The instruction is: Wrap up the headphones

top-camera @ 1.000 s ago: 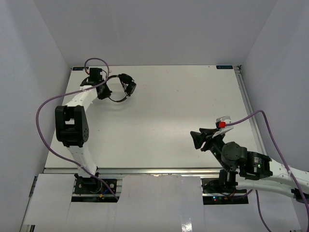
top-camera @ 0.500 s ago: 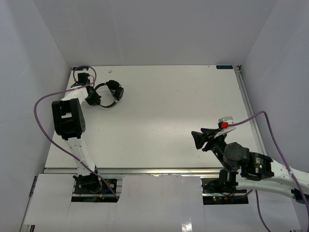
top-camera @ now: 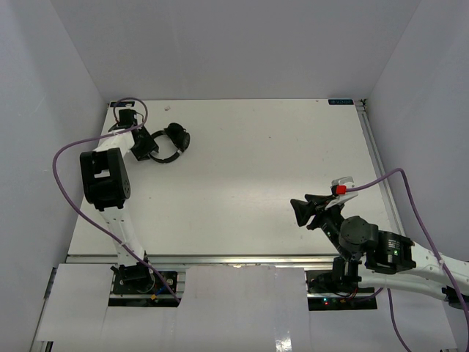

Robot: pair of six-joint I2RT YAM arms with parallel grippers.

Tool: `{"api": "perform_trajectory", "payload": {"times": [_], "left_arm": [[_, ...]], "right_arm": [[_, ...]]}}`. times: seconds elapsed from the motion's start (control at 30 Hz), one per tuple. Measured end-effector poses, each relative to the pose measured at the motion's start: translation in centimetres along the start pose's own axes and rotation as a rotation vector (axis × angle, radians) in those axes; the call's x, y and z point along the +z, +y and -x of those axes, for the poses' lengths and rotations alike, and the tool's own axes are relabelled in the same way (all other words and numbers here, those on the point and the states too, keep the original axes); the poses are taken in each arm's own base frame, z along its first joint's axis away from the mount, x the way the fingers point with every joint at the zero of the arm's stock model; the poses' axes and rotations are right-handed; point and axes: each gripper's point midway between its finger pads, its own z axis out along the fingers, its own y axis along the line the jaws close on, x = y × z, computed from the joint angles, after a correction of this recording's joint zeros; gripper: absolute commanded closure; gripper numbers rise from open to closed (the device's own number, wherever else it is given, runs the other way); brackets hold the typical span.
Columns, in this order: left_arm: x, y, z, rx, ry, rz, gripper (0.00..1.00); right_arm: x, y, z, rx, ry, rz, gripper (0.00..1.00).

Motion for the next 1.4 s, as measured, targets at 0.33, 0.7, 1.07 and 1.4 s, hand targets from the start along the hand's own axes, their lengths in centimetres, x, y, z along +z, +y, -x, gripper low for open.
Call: {"api": "perform_trajectory", "payload": {"times": [0.33,0.7,1.07,1.4], "left_arm": [[-3.0,0.3,1.9,-0.049,-0.045,-0.032,0.02],[-24.3,-9.5,-1.8,0.104,-0.289,-0.563,0.02],[-39.4,-11.7,-16.4,0.412,-0.442,-1.043,0.02],[-31.0,-8.6,-23.3,0.409,-0.21,-1.016,0.02]], "right_arm": [[-0.1,-0.1,0.1,0.004,-0.004,0.001,0.44],[0.9,0.5,-1.4,-0.069,0.046,-0.02,0.43],[2.8,2.1,-4.1,-0.187,0.126,-0.036,0.37],[5.3,4.0,-8.3,-0.316,0.238,-0.055,0.05]]}}
